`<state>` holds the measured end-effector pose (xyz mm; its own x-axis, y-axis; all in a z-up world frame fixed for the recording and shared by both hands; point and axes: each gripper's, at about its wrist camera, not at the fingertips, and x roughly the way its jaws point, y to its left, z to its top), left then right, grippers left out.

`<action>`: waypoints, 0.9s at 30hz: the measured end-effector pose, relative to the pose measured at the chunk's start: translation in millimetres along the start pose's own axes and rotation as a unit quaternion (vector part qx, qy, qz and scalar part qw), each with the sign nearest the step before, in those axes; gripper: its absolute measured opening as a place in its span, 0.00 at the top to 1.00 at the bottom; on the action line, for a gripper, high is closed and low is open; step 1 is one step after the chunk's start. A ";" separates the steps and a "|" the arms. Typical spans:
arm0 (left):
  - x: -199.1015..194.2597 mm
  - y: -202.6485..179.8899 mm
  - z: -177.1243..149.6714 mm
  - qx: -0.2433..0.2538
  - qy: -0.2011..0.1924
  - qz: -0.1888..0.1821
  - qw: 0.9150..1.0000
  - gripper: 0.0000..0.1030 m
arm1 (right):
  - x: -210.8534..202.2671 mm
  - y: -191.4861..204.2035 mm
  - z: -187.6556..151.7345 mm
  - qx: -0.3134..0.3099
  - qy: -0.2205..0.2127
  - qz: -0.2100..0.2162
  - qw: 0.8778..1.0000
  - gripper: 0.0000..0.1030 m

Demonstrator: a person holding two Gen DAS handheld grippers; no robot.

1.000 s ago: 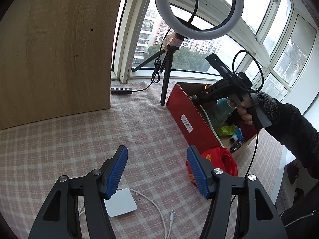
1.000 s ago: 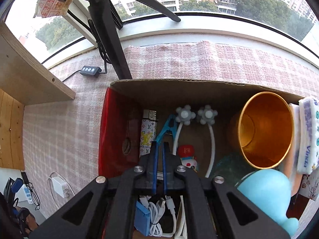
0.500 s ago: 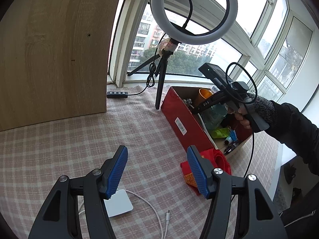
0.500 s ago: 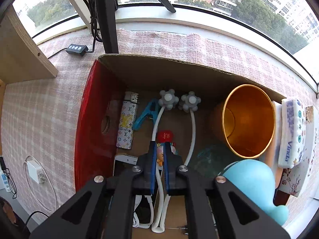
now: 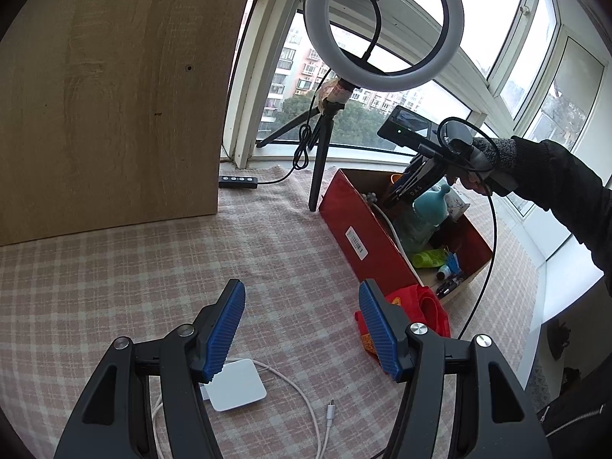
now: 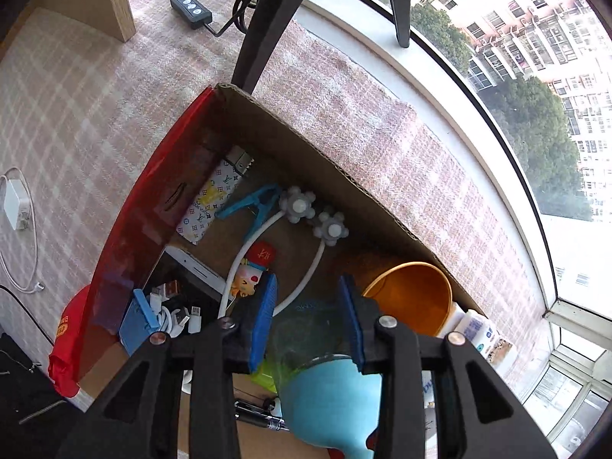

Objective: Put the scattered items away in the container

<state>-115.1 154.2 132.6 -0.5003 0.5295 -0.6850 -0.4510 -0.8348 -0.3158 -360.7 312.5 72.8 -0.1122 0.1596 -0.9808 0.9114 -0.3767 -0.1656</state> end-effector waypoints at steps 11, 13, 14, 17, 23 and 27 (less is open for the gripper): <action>5.8 1.0 -1.1 -0.003 0.005 0.001 1.000 0.42 | 24.6 5.4 3.3 -0.008 0.012 0.030 0.999 0.68; 6.2 -0.1 -0.9 0.000 0.006 0.000 1.000 0.42 | 26.4 6.7 4.8 -0.011 0.011 0.034 0.999 0.68; 6.0 0.1 -0.9 0.001 0.006 0.001 1.000 0.42 | 26.9 7.3 5.6 -0.012 0.011 0.036 0.999 0.68; 5.8 1.8 -0.9 -0.001 0.006 0.003 1.000 0.42 | 25.8 5.5 7.3 -0.011 0.010 0.043 0.999 0.68; 9.0 2.7 -2.3 -0.004 0.010 0.005 1.000 0.42 | 23.2 2.2 9.9 -0.013 0.010 0.049 0.999 0.68; 9.3 0.8 -2.0 -0.001 0.010 0.004 1.000 0.42 | 23.6 0.2 12.2 -0.013 0.018 0.038 0.999 0.72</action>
<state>-118.6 158.1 124.7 -0.4890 0.5191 -0.7010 -0.4458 -0.8395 -0.3107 -368.0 305.0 48.3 -0.0275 0.1644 -0.9860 0.9272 -0.3645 -0.0867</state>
